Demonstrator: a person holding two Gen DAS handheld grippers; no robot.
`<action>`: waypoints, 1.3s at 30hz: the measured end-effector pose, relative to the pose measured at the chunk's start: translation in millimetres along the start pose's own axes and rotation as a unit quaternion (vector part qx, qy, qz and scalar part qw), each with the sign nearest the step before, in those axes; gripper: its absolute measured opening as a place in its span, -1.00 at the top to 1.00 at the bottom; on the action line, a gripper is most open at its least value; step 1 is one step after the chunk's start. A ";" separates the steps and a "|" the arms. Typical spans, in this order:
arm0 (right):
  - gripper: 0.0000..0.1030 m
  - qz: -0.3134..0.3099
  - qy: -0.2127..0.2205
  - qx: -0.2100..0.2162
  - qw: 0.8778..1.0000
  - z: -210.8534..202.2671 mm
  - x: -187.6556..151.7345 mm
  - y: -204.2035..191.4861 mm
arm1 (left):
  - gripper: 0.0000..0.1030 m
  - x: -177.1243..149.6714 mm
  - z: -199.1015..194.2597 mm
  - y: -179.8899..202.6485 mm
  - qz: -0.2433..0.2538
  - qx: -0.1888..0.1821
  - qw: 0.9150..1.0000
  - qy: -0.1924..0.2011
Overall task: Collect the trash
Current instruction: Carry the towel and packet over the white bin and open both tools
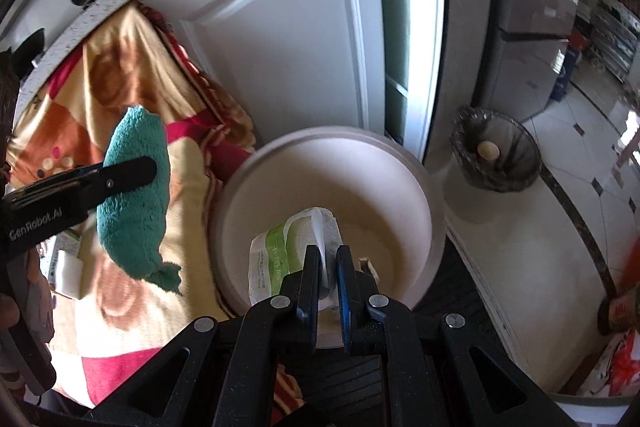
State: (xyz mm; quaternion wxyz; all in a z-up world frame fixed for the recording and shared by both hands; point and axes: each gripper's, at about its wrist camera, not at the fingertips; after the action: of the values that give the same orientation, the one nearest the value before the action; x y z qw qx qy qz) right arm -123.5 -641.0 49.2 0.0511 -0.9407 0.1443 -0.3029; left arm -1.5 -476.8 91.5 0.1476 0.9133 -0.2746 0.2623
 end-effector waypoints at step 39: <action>0.39 0.034 -0.055 -0.014 0.998 39.1 -23.0 2.8 | -0.13 -9.5 19.3 2.8 -0.014 -0.014 1.000 -0.007</action>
State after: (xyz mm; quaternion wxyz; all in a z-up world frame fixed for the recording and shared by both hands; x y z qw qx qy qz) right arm -119.1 -636.3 4.2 0.0565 -0.9511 0.1774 -0.2465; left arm -2.2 -483.0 70.7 0.1620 0.9167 -0.2666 0.2498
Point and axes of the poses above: each gripper's, at about its wrist camera, not at the fingertips, and z roughly the way its jaws point, y to its right, x to its top, and after that the axes turned 4 degrees about x, right-handed
